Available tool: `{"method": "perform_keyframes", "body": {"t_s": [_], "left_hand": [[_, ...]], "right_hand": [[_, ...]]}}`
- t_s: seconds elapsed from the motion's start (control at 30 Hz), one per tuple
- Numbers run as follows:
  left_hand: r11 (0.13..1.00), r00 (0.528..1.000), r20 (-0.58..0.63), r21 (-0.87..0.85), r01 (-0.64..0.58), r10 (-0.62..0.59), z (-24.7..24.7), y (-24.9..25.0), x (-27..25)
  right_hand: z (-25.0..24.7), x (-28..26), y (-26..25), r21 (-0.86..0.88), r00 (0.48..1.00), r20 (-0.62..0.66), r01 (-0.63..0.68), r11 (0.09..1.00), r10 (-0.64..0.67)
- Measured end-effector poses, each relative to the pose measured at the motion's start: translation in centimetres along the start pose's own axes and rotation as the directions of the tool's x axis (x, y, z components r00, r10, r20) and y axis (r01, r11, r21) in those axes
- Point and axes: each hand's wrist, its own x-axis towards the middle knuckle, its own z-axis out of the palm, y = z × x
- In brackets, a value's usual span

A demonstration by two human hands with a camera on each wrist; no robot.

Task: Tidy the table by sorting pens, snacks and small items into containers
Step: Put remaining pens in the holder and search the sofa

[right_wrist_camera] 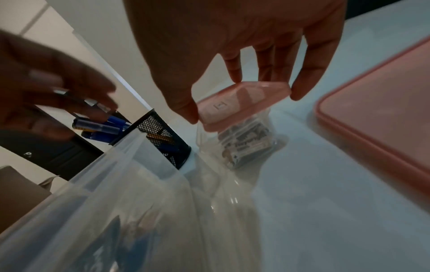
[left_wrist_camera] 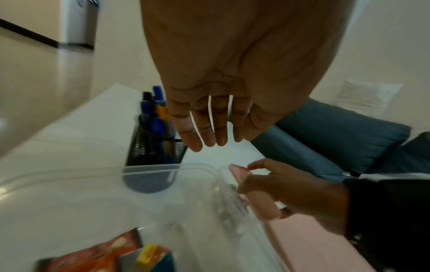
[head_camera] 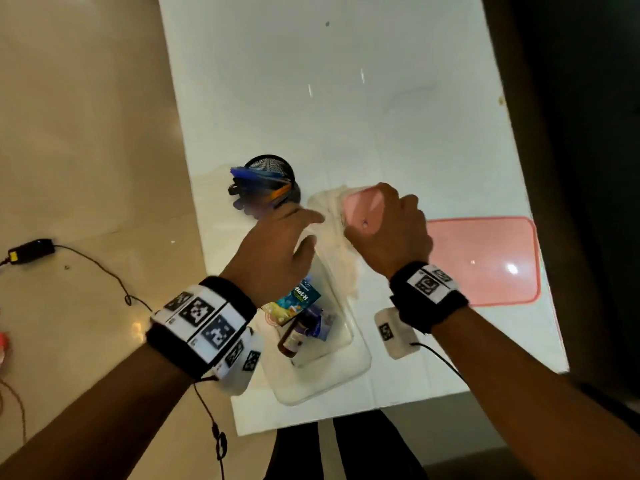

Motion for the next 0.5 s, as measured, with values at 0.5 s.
{"method": "perform_keyframes", "body": {"t_s": [0.5], "left_hand": [[0.905,0.874,0.445,0.425,-0.016,-0.194,2.4,5.0,12.2]], "right_hand": [[2.1,-0.7,2.6,0.009,0.967,-0.035,0.254,0.967,-0.254]]}}
